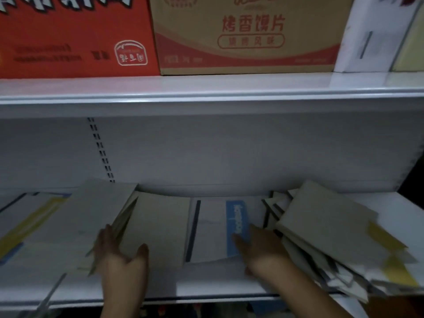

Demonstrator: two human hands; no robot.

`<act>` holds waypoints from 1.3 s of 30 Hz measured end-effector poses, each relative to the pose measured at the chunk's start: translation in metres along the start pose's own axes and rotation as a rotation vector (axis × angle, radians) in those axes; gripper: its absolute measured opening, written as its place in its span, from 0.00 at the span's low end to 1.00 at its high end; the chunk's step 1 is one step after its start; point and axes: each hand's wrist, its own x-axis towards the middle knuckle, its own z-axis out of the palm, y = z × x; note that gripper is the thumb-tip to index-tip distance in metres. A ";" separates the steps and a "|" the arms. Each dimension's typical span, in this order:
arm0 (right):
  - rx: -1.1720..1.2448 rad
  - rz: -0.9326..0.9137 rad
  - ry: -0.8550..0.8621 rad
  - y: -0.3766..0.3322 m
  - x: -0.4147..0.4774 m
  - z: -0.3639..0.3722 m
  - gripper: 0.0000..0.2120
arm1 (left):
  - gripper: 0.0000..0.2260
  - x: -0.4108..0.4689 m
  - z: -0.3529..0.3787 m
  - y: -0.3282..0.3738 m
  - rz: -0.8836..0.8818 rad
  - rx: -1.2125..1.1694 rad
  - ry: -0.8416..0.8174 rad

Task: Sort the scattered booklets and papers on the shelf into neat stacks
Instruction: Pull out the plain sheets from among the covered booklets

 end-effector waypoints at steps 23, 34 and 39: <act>-0.036 0.310 0.367 0.196 -0.013 -0.129 0.33 | 0.08 -0.069 0.197 0.083 0.315 0.155 -0.769; 0.641 0.210 0.206 0.150 -0.017 -0.186 0.06 | 0.07 0.026 0.046 0.013 -0.298 -0.367 -0.168; 0.766 0.011 0.123 0.047 -0.020 -0.107 0.08 | 0.12 0.042 0.004 -0.026 -0.188 -0.146 -0.075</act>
